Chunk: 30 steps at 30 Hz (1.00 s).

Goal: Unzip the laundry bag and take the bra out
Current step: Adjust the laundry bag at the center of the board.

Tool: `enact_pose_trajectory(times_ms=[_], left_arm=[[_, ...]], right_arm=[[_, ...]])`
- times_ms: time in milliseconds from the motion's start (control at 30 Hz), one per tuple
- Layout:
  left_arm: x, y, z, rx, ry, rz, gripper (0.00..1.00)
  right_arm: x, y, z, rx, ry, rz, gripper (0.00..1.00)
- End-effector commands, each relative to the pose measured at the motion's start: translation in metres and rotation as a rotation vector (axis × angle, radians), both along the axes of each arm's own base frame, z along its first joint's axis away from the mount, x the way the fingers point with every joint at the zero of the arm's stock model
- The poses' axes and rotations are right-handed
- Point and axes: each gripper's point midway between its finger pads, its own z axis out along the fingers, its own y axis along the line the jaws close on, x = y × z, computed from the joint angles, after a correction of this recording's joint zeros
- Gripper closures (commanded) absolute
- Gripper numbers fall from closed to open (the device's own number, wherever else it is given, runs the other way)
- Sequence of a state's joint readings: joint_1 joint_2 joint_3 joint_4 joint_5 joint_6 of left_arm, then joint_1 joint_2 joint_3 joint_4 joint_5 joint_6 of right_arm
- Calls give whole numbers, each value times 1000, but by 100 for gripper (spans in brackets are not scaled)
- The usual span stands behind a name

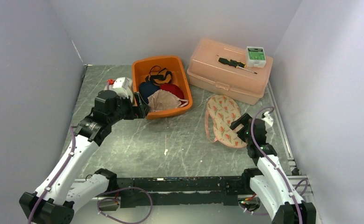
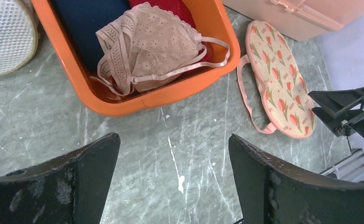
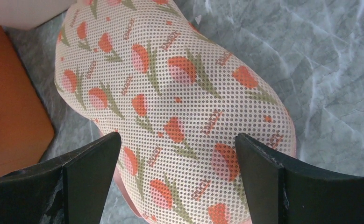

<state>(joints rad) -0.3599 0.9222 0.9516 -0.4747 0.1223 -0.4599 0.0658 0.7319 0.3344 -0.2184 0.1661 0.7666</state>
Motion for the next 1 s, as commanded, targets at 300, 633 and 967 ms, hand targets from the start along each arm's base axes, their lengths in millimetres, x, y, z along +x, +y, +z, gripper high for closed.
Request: enact_pose_trajectory(times_ms=[300, 633, 967], left_arm=[[-4, -11, 12, -6, -42, -46, 8], [-6, -15, 0, 44, 11, -40, 9], [-15, -17, -11, 16, 60, -16, 11]], right_arm=[[-6, -51, 7, 23, -41, -271, 0], [-18, -42, -35, 136, 52, -283, 0], [-20, -13, -47, 286, 32, -205, 20]])
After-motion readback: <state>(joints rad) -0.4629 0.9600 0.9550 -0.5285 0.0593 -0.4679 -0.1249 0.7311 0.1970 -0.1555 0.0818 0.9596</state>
